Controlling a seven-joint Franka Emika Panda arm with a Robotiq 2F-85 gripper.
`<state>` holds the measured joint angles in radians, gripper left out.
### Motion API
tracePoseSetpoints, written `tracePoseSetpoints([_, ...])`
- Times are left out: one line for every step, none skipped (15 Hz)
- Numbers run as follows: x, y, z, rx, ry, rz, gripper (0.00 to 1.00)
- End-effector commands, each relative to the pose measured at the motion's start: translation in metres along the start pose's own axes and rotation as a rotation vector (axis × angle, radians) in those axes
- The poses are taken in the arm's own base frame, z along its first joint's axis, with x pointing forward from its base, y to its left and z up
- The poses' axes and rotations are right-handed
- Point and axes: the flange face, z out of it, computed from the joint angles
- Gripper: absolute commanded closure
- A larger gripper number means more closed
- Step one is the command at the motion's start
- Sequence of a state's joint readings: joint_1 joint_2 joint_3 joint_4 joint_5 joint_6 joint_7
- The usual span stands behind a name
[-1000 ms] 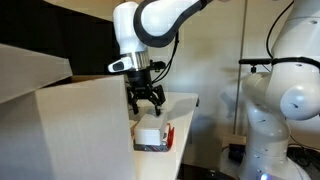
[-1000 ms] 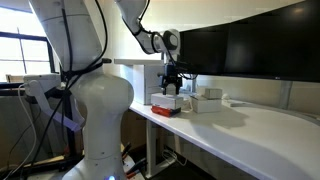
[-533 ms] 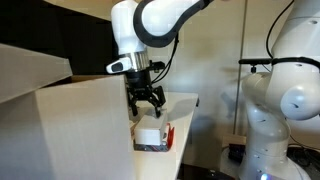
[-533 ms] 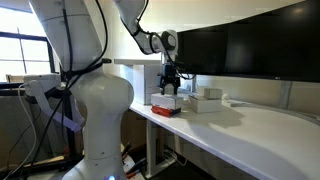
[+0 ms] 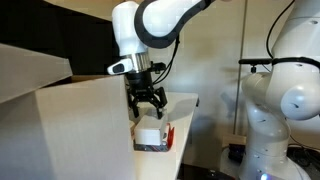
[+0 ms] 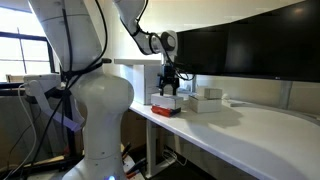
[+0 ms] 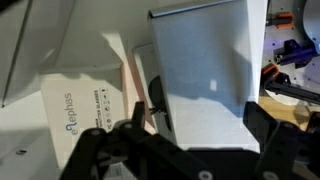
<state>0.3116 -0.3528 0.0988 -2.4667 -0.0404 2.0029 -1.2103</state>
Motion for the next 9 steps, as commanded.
tracePoseSetpoints([-0.002, -0.017, 0.003, 0.017, 0.016, -0.03, 0.0])
tracePoseSetpoints([0.001, -0.006, 0.003, 0.01, -0.002, -0.006, 0.0])
tracePoseSetpoints([0.002, -0.007, 0.003, 0.011, -0.003, -0.007, 0.0])
tracePoseSetpoints([0.002, -0.007, 0.003, 0.011, -0.003, -0.007, 0.0])
tracePoseSetpoints([0.002, -0.006, 0.004, 0.011, -0.003, -0.007, 0.0])
tracePoseSetpoints([0.002, -0.006, 0.004, 0.011, -0.003, -0.007, 0.0])
tracePoseSetpoints([0.002, -0.006, 0.004, 0.011, -0.003, -0.007, 0.0])
tracePoseSetpoints([0.004, -0.006, 0.003, 0.014, 0.004, -0.003, 0.0])
tracePoseSetpoints([0.006, -0.007, 0.003, 0.005, -0.013, 0.007, 0.0])
